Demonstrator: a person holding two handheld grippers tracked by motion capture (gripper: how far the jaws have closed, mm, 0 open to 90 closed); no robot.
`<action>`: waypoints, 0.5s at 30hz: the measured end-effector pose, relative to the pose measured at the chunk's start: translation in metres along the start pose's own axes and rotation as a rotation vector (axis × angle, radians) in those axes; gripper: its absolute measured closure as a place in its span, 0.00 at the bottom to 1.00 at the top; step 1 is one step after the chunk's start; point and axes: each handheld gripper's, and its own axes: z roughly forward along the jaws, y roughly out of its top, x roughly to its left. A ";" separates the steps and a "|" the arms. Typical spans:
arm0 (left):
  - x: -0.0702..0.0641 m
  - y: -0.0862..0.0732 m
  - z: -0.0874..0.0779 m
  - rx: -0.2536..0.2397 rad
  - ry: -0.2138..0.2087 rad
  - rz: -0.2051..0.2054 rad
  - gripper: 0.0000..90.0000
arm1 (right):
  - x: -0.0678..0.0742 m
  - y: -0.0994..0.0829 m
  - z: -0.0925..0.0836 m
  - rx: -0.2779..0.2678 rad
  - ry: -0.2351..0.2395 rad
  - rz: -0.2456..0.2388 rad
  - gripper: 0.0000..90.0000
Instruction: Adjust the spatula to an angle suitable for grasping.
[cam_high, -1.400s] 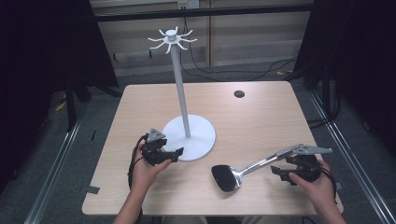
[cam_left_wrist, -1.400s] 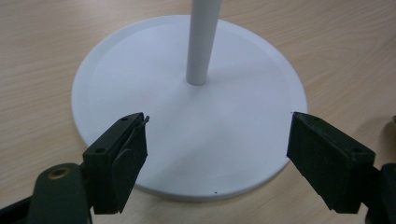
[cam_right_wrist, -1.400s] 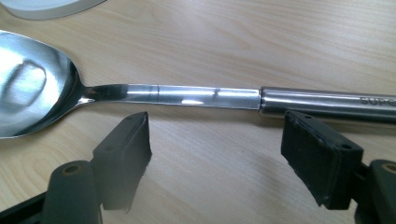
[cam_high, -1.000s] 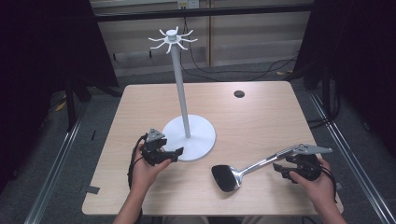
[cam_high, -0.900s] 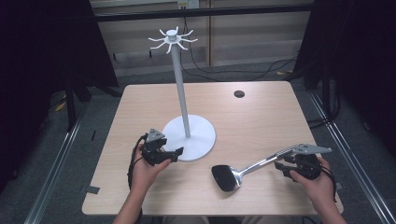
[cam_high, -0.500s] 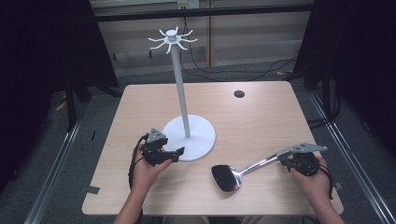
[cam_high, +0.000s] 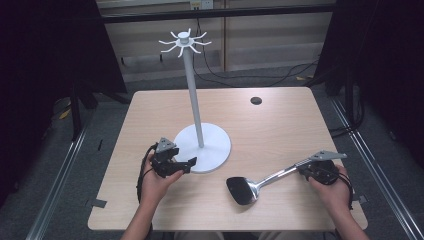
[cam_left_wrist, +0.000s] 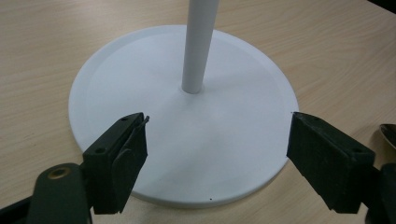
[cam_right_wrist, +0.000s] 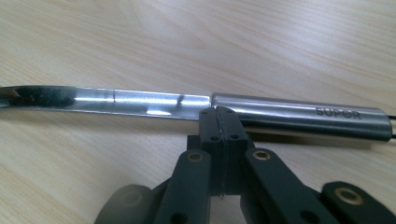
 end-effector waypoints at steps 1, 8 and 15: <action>0.000 0.000 0.000 -0.001 0.000 0.000 0.22 | 0.000 0.001 0.000 0.005 -0.001 0.001 1.00; 0.000 0.000 0.001 0.001 -0.004 -0.001 0.22 | -0.001 0.004 0.004 -0.011 0.008 0.004 1.00; -0.001 0.000 0.001 -0.002 -0.013 -0.008 0.22 | -0.003 0.010 0.009 -0.021 0.016 0.011 1.00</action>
